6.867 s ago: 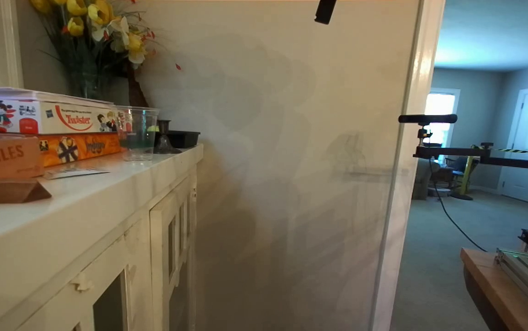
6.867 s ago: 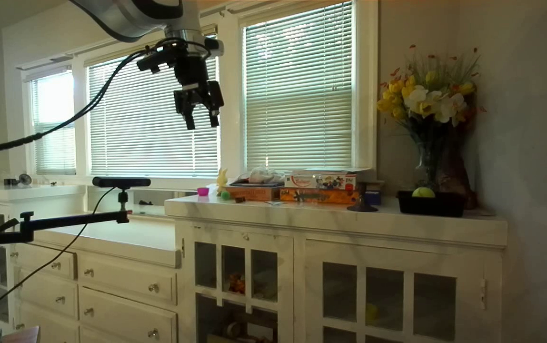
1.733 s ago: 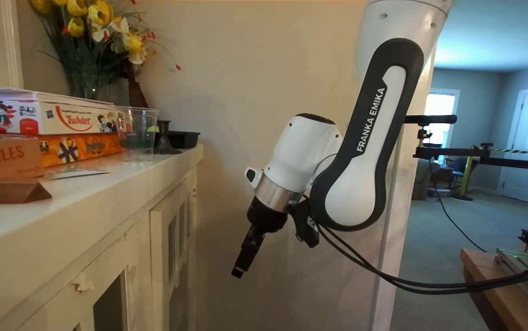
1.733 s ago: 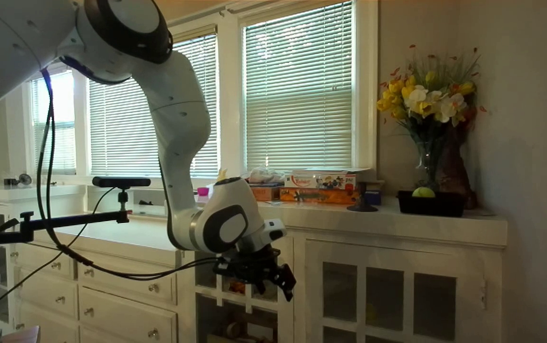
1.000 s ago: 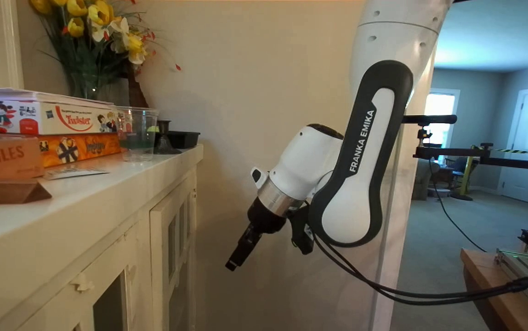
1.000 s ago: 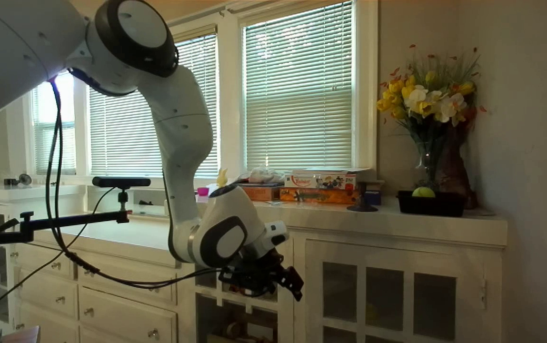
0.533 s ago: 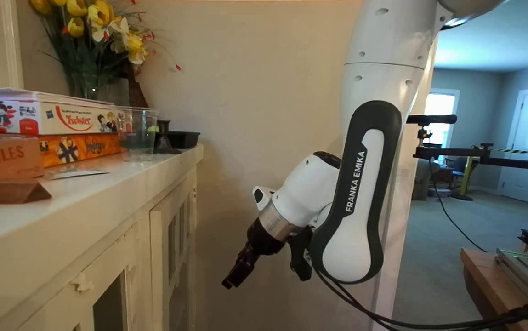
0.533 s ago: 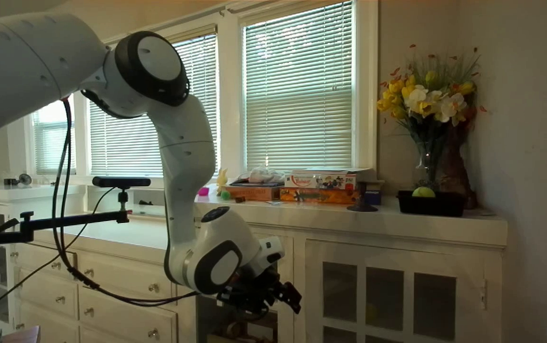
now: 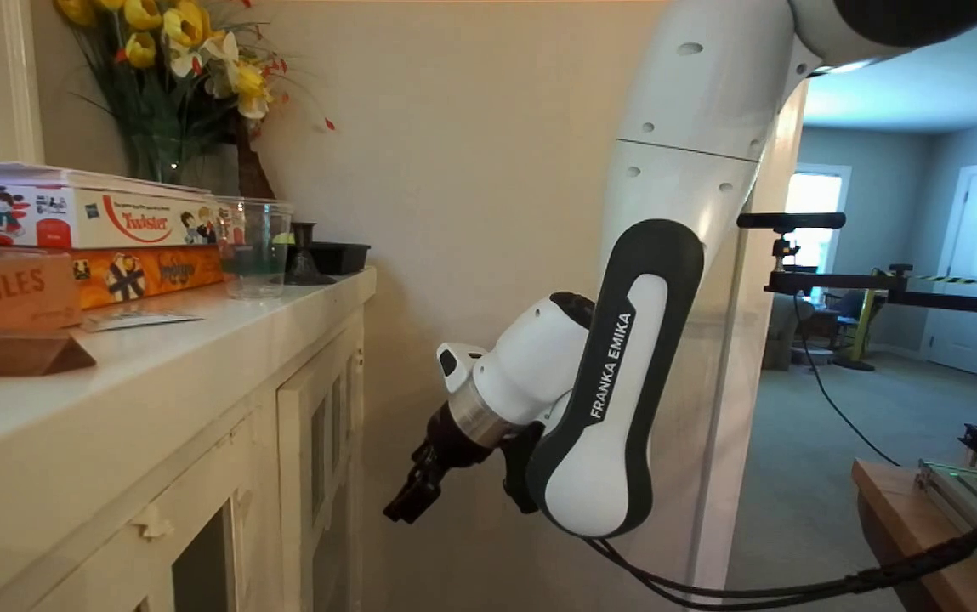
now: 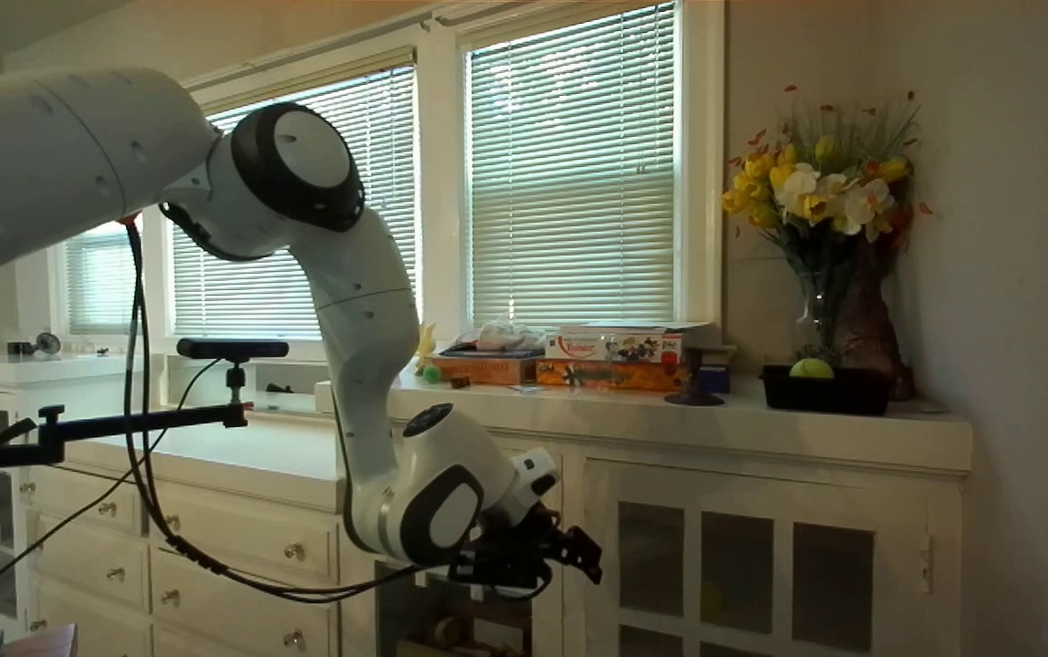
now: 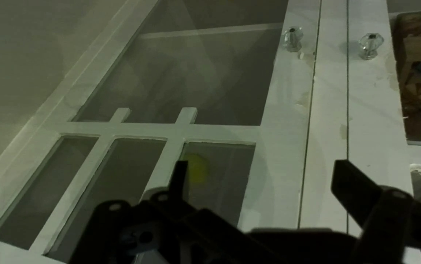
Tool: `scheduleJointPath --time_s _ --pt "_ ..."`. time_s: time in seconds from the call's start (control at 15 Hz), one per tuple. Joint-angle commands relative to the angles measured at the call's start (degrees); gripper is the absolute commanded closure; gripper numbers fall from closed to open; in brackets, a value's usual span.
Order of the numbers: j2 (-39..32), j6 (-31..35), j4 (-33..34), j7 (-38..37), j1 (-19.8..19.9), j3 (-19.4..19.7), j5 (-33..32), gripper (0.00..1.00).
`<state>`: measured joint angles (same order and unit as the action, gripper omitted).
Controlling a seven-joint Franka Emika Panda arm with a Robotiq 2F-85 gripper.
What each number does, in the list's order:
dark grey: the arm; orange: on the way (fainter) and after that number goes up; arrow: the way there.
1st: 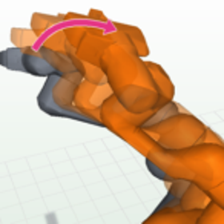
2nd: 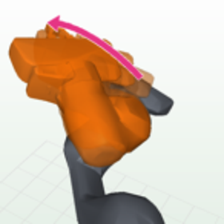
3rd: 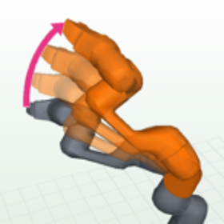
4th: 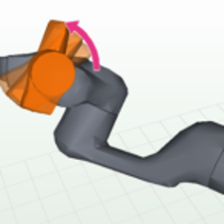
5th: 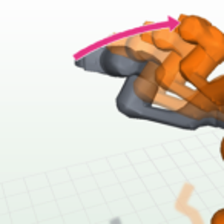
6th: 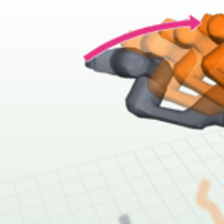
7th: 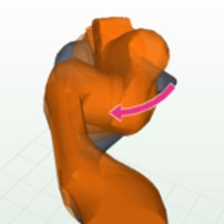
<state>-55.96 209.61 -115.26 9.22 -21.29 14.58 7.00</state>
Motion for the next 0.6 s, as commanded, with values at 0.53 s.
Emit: scheduleJointPath --time_s 0.53 --pt "-5.8 1.7 8.0 2.6 -4.0 1.4 6.4 0.00"
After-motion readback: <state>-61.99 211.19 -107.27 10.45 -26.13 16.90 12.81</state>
